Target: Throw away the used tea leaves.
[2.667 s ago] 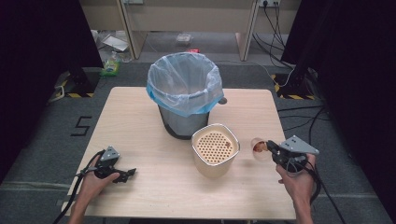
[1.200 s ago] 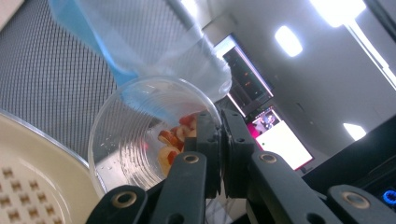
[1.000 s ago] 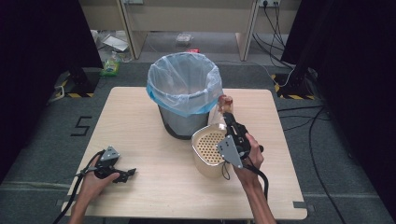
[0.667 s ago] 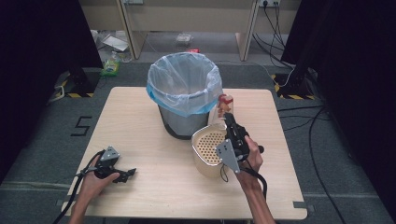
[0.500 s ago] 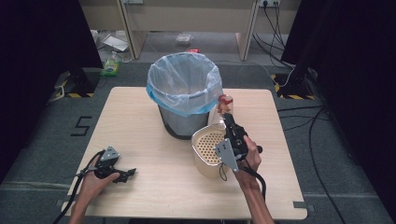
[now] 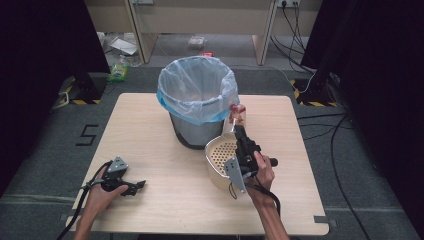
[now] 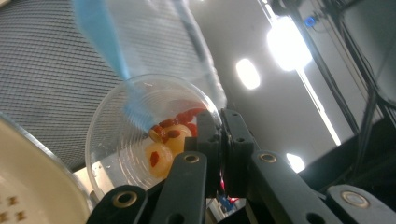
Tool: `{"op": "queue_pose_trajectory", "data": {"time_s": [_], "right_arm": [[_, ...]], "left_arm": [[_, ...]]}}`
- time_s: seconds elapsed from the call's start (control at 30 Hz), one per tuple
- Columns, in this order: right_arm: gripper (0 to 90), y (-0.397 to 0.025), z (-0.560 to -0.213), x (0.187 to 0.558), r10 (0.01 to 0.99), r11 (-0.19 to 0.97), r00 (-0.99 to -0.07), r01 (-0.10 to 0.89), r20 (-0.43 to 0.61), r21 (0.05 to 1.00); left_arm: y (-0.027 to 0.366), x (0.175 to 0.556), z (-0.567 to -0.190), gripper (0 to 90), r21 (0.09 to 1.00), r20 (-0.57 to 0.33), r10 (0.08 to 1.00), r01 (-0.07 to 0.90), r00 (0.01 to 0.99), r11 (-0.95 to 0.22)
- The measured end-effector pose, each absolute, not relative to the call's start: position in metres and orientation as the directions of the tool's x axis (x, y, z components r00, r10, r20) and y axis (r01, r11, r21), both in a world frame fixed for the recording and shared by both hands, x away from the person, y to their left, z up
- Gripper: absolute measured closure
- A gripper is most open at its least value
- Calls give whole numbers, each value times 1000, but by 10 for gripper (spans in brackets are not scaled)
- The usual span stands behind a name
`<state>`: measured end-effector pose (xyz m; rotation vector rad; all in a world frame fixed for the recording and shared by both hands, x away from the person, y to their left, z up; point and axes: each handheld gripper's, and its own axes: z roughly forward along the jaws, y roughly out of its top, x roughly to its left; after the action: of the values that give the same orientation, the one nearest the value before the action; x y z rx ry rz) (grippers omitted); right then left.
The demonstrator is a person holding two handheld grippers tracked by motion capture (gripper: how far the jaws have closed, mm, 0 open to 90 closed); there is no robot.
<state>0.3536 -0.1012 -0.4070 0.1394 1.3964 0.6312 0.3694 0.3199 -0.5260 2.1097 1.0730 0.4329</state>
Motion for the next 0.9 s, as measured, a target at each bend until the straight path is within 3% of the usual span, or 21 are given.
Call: {"op": "queue_pose_trajectory", "data": {"time_s": [0.33,0.83,0.9], "right_arm": [[881,-107,-405,355,525,810,43,-332,-850,483],[882,-101,-405,352,462,849,136,-352,-876,393],[881,-101,-410,359,404,880,112,-319,-908,352]], "left_arm": [[320,370,-526,0,727,-22,801,560,598,-398],[320,370,-526,0,727,-23,801,560,598,-397],[320,370,-526,0,727,-21,802,560,597,-398]]}}
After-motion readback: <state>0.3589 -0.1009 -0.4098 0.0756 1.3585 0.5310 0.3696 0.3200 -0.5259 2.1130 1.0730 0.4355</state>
